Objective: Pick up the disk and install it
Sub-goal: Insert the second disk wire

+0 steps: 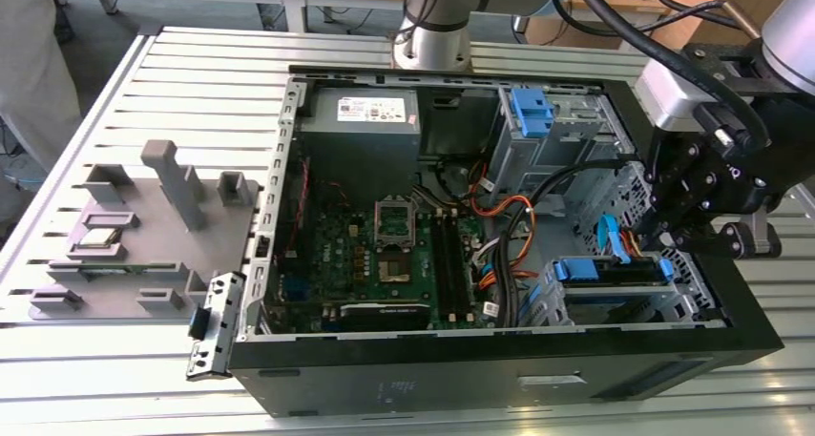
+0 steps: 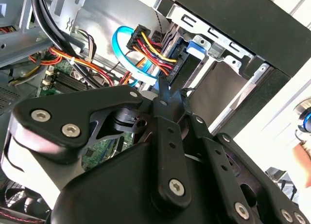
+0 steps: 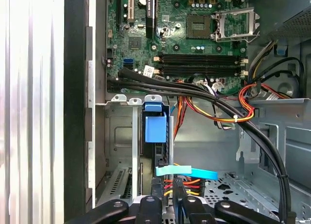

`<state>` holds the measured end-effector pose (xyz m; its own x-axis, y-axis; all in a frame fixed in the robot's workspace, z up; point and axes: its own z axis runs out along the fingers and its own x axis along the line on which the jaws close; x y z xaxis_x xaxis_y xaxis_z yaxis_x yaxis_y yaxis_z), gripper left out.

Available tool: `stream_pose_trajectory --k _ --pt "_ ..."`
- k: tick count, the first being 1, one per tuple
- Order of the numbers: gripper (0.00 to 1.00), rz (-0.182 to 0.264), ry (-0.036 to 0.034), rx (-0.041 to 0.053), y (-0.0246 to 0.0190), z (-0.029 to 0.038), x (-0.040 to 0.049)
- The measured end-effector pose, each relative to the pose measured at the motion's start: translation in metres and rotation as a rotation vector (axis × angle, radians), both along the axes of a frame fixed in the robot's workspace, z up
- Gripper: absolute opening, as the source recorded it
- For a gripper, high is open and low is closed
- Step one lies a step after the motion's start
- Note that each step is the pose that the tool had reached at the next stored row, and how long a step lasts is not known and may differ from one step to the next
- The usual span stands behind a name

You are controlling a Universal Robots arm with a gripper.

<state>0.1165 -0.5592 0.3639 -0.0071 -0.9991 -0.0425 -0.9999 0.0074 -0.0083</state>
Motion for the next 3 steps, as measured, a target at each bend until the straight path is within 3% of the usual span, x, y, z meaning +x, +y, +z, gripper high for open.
stream_pose_trajectory --k 3 --pt "0.24 0.0 0.0011 0.0 0.0 0.0 0.0"
